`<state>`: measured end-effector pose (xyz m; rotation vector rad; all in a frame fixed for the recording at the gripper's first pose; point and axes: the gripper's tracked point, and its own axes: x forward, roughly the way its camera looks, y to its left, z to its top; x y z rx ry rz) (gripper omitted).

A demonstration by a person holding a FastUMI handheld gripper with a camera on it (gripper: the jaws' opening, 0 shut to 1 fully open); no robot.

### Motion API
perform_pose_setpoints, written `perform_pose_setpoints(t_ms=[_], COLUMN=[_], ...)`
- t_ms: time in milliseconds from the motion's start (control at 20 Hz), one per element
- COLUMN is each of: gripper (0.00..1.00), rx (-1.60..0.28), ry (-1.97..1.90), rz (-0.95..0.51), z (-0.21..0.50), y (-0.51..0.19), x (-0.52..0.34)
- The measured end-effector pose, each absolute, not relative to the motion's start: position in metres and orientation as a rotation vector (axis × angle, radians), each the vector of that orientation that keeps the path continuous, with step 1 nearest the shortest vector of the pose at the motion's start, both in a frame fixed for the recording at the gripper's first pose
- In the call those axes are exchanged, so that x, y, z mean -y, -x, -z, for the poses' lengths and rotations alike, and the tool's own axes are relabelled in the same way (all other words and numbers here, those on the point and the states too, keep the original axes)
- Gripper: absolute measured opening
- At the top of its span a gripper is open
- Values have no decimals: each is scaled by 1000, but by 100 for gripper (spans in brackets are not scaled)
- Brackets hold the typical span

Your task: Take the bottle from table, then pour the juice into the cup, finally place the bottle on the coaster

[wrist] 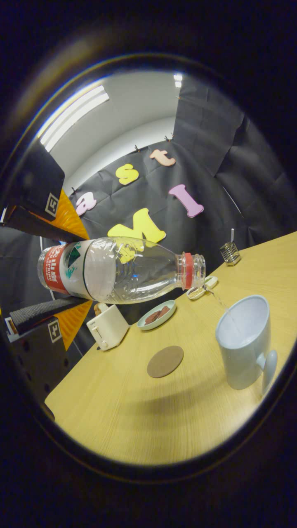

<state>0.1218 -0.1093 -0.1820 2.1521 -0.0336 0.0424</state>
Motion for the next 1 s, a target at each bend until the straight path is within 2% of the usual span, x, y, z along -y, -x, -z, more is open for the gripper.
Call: perform_pose_setpoints(t_ms=[650, 1000], gripper=[75, 75], rx=[80, 35], ry=[-2168, -2020], rz=[-37, -27], z=[171, 177], y=[-125, -122], x=[123, 119])
